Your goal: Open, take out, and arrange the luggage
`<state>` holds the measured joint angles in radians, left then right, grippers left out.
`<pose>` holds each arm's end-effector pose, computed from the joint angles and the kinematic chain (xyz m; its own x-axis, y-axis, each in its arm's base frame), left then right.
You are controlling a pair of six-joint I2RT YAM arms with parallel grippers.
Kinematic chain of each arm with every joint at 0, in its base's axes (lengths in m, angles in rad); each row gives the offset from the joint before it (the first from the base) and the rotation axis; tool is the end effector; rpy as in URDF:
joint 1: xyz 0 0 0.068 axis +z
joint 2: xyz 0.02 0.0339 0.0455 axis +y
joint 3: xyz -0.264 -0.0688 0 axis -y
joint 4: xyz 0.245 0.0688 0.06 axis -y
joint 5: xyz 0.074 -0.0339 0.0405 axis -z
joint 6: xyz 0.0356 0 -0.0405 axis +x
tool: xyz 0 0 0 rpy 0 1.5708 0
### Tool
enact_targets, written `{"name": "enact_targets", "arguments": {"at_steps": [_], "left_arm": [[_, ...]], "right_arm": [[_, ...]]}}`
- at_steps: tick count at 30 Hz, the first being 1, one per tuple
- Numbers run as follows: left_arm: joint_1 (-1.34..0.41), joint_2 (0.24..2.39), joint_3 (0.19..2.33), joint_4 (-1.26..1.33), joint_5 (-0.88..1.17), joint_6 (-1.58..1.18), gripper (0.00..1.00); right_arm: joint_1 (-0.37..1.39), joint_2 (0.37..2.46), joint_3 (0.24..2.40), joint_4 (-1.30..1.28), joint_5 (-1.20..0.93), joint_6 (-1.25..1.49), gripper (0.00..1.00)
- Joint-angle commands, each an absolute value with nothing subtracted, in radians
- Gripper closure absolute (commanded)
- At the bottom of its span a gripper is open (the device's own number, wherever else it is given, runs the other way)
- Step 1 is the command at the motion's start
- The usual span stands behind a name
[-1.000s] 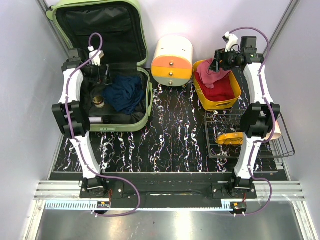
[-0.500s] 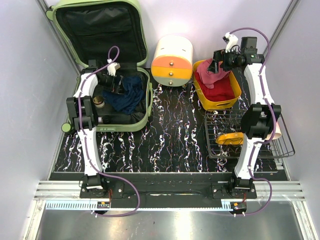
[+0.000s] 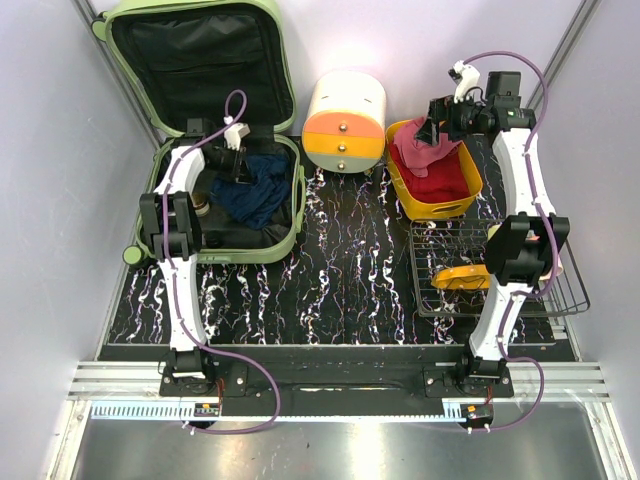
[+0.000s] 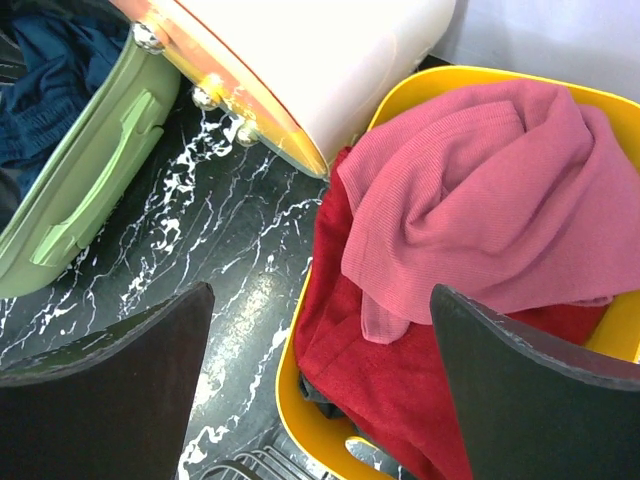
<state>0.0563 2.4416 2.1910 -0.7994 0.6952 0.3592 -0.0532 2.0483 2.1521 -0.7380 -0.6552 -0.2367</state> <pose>0.5250 0.0068 0.1930 -0.7141 0.2301 -0.6611 0.5619 0.7517 -0.3452 0.4616 -0.0029 0.3725 -0.4702 -0.1612 -0.8677 -0.5742 0.8025 0.1621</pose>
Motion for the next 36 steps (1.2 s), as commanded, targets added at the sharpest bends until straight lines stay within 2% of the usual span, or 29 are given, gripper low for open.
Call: {"name": "enact_targets", "arguments": {"at_steps": [1,5,10,13,18,27,36], "left_arm": [[0.058,2.352,2.177,-0.81,0.802,0.319,1.0],[0.055,2.194,2.117,-0.811,0.77,0.403,1.0],[0.02,1.942,1.959,-0.804,0.628,0.668,1.0],[0.005,1.815,1.858,-0.781,0.577,0.823,1.0],[-0.038,1.668,1.807,-0.779,0.591,0.969,1.0],[-0.113,1.531,1.818,-0.769,0.715,0.997,1.0],[-0.178,1.441,1.724,-0.68,0.739,0.994,1.0]], "right_arm": [[-0.057,1.974,2.123,-0.67,-0.724,-0.206,0.0],[-0.051,1.938,2.051,-0.592,-0.782,-0.17,0.0],[-0.006,1.869,1.91,-0.431,-0.79,-0.149,0.0],[0.046,1.836,1.843,-0.348,-0.801,-0.149,0.0],[0.184,1.773,1.734,-0.122,-0.739,-0.185,0.0],[0.431,1.733,1.701,0.207,-0.772,-0.143,0.0],[0.564,1.761,1.697,0.325,-0.752,-0.106,0.0]]}}
